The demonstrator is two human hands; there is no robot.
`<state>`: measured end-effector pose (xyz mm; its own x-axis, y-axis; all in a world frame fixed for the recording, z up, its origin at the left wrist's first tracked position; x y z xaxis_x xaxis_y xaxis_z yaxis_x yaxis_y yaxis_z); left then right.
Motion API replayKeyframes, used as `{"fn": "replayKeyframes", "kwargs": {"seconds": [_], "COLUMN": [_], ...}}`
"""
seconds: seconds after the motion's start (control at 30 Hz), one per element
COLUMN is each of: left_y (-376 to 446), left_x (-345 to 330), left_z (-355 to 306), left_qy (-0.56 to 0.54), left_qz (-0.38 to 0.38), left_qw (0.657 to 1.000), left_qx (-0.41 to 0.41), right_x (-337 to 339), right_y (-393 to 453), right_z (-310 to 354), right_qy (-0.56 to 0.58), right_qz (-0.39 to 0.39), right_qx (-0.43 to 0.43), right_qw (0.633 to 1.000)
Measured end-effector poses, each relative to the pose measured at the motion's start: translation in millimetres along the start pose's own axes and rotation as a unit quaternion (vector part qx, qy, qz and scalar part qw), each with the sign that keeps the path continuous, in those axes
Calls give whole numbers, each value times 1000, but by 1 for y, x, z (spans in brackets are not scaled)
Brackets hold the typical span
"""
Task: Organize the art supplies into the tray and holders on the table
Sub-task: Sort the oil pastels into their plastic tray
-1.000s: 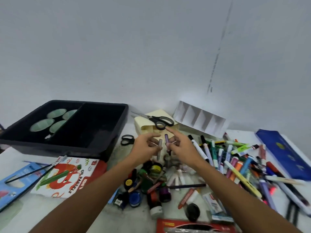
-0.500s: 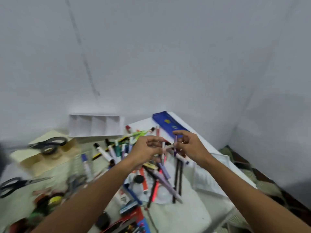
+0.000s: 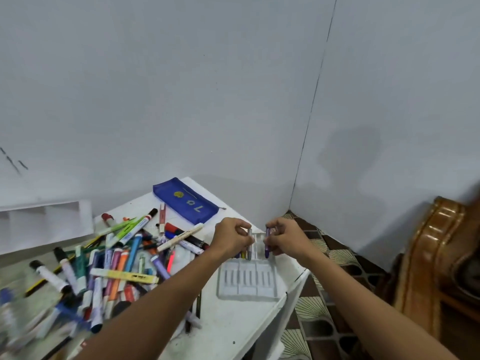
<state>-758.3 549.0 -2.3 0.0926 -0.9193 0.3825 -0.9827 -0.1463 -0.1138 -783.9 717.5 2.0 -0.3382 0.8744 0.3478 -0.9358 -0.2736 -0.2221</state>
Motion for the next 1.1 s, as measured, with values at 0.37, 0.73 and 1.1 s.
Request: {"fn": "replayKeyframes", "kwargs": {"seconds": [0.37, 0.73, 1.1], "left_y": [12, -14, -14], "left_x": [0, 11, 14], "left_z": [8, 17, 39], "left_qy": [212, 429, 529], "left_qz": [-13, 110, 116], "left_qw": [974, 816, 750], "left_qx": [-75, -372, -380], "right_x": [-23, -14, -19], "right_y": [32, 34, 44], "right_z": [5, -3, -8], "right_qy": [-127, -242, -132], "right_qz": [-2, -29, 6], "right_qx": [0, 31, -68], "right_qw": [992, 969, 989]}}
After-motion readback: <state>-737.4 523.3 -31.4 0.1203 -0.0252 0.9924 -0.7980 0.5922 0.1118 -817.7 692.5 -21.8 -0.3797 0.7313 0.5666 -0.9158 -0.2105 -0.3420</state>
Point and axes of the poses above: each hand's wrist, its own y-axis towards the middle knuckle, its own x-axis out of the back of the hand, z = x × y, the point moved 3 cm from there along y, towards the middle knuckle, and after that the axes turned 1 degree about z, right-handed, at the moved point
